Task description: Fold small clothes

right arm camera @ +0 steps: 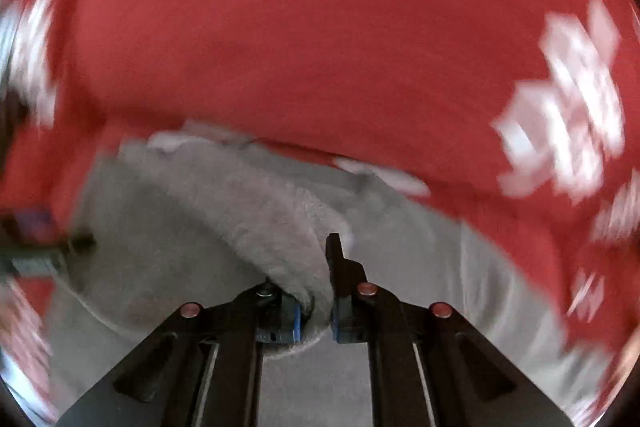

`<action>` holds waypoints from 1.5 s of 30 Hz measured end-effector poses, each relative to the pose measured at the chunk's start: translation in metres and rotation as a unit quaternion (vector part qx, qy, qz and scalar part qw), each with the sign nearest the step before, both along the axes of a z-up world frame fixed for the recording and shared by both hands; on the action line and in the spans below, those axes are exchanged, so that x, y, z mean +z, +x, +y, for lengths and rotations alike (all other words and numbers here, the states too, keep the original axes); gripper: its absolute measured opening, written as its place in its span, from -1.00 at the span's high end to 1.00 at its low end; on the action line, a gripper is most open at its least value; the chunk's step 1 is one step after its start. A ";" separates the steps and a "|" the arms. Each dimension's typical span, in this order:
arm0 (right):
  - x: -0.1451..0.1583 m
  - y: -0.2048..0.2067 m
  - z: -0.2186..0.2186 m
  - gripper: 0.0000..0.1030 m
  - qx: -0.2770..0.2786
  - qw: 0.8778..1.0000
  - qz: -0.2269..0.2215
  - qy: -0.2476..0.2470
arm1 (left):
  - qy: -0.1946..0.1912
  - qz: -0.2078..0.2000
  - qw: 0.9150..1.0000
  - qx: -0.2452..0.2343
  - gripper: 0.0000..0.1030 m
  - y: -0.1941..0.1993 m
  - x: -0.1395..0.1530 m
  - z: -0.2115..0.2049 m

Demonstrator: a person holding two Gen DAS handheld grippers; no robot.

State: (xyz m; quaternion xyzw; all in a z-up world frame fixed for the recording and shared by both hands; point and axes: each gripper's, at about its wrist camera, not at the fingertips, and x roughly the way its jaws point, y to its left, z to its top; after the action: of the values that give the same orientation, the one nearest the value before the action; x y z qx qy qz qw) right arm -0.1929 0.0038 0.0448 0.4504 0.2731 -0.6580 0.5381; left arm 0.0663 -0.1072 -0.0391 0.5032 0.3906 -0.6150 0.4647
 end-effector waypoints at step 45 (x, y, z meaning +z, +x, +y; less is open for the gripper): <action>-0.086 0.149 0.024 0.02 -0.084 0.868 -0.478 0.104 | 0.023 0.072 0.997 0.010 0.89 0.058 -0.002 -0.081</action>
State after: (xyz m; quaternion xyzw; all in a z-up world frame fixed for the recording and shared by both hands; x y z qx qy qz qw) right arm -0.0438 0.0274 -0.0414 0.7847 0.0104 -0.3726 0.4952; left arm 0.1239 -0.1878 -0.0406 0.4640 0.4425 -0.6358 0.4296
